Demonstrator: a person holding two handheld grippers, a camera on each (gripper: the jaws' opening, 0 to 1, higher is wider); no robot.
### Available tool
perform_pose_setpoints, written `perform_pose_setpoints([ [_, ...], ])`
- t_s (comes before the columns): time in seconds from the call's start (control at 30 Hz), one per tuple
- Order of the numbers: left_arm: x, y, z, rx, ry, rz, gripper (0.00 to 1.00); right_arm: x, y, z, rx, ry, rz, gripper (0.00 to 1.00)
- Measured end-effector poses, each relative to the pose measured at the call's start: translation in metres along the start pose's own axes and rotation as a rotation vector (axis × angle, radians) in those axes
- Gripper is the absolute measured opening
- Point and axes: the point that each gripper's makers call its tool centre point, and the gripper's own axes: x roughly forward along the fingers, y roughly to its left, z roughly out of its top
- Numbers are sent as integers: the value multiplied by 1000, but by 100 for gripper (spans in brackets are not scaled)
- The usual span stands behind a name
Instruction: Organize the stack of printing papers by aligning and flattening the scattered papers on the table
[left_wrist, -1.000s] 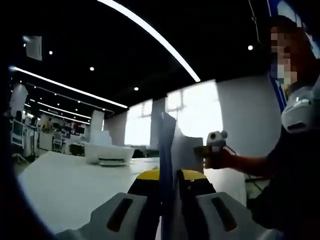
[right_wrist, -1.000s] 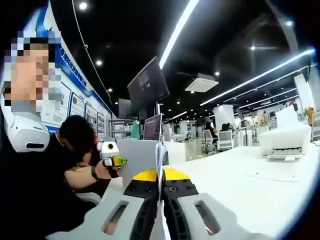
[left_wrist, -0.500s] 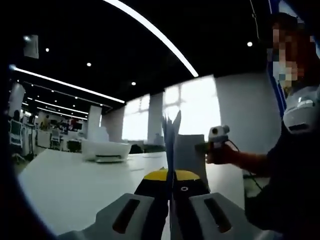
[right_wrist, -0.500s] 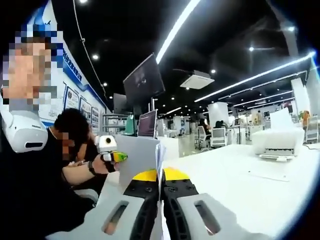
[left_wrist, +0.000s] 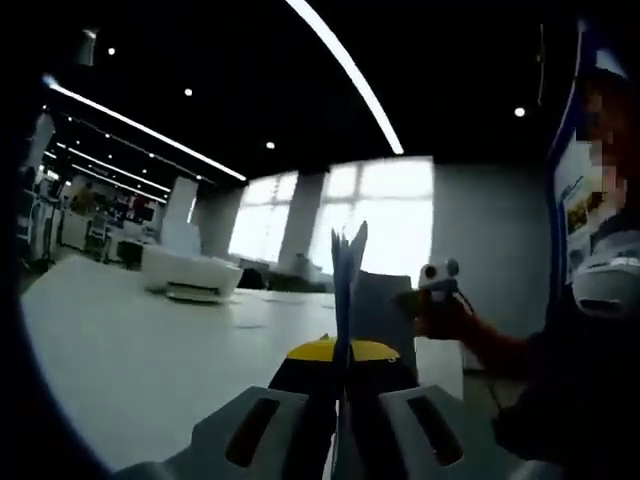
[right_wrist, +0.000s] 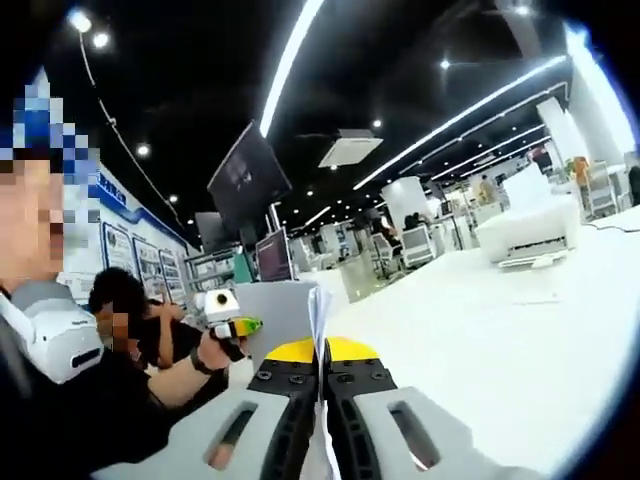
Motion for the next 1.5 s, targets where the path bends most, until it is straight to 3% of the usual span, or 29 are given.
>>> perform_pose_setpoints([
  [0.17,7,4,-2,-58,25,22,6,-5,-3,-2,31,25,-35,0],
  [0.33,17,5,-5,-136,48,40,6,-8,-12,-4,128,28,-58,0],
  [0.53,25,2,-10,-181,42,20,6,-17,-20,-7,207,14,-91,0],
  [0.77,26,16,-22,-326,39,29,6,-13,-22,-12,222,24,-106,0],
  [0.93,31,14,-27,-299,54,59,6,-9,-35,-20,204,63,-140,0],
  [1.1,37,21,-26,-429,-8,53,6,-6,-58,-29,277,59,-143,0],
  [1.23,45,41,-48,-460,27,83,6,-3,-74,-38,301,55,-155,0],
  [1.4,47,62,-71,-415,78,155,6,5,-100,-54,174,114,-246,0],
  [1.5,49,71,-81,-389,103,188,6,11,-108,-62,164,119,-277,0],
])
